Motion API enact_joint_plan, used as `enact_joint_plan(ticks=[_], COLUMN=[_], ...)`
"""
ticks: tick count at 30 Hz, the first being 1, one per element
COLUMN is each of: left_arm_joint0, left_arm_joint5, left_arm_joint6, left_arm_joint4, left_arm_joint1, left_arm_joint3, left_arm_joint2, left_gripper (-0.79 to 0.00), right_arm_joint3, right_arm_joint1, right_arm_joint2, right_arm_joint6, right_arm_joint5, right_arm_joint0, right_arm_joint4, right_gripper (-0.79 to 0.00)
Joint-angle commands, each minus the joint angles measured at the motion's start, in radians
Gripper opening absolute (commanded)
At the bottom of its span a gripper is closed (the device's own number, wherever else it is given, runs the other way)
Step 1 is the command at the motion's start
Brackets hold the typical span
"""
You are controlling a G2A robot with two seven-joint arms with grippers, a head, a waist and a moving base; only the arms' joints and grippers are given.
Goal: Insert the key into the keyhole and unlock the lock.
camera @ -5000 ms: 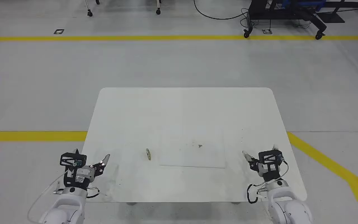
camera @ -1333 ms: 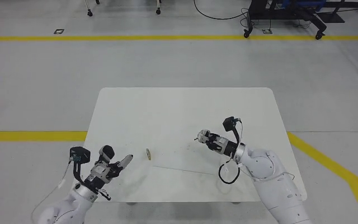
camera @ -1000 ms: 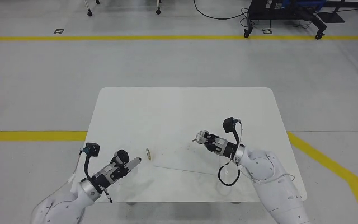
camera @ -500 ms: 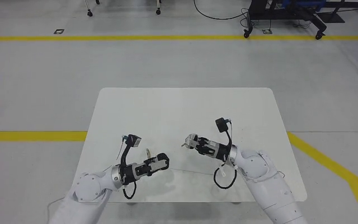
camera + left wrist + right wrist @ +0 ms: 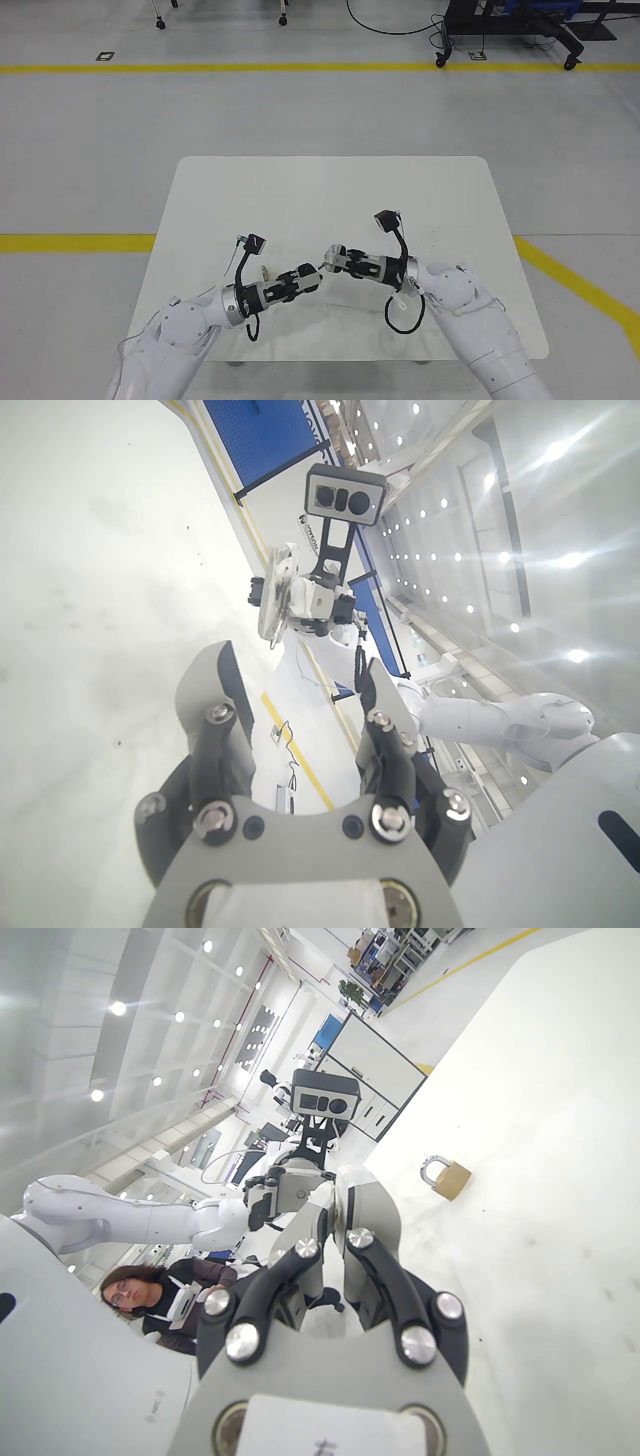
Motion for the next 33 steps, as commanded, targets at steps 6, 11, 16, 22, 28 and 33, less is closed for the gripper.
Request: enact_joint_plan(ticks=[6, 11, 16, 22, 28, 33], left_arm_joint0=[-0.007, -0.014, -0.029, -0.042, -0.044, -0.041], left_arm_joint5=[0.005, 0.023, 0.033, 0.055, 0.089, 0.089], left_arm_joint6=[0.012, 0.011, 0.005, 0.013, 0.031, 0.034], left_arm_joint4=[0.014, 0.01, 0.006, 0.004, 0.03, 0.039], left_arm_joint1=[0.001, 0.001, -0.001, -0.002, -0.002, 0.0], left_arm_joint3=[0.015, 0.029, 0.045, 0.059, 0.058, 0.054], left_arm_joint2=[0.0, 0.008, 0.018, 0.025, 0.027, 0.023], left_gripper=[-0.462, -0.471, -0.462, -0.622, -0.785, -0.785], right_arm_joint3=[0.024, 0.033, 0.034, 0.035, 0.022, 0.014], right_arm_joint1=[-0.004, -0.005, -0.006, -0.006, -0.003, -0.001], right_arm_joint2=[-0.021, -0.032, -0.045, -0.052, -0.053, -0.052], right_arm_joint6=[-0.003, 0.003, 0.016, 0.017, 0.018, 0.017], right_arm_joint5=[0.008, 0.012, 0.016, 0.021, 0.021, 0.023], right_arm_joint0=[0.022, 0.029, 0.035, 0.037, 0.03, 0.026], right_arm_joint4=[-0.007, -0.004, -0.001, -0.004, -0.011, -0.017], right_gripper=[-0.785, -0.785, -0.785, -0.785, -0.785, -0.705])
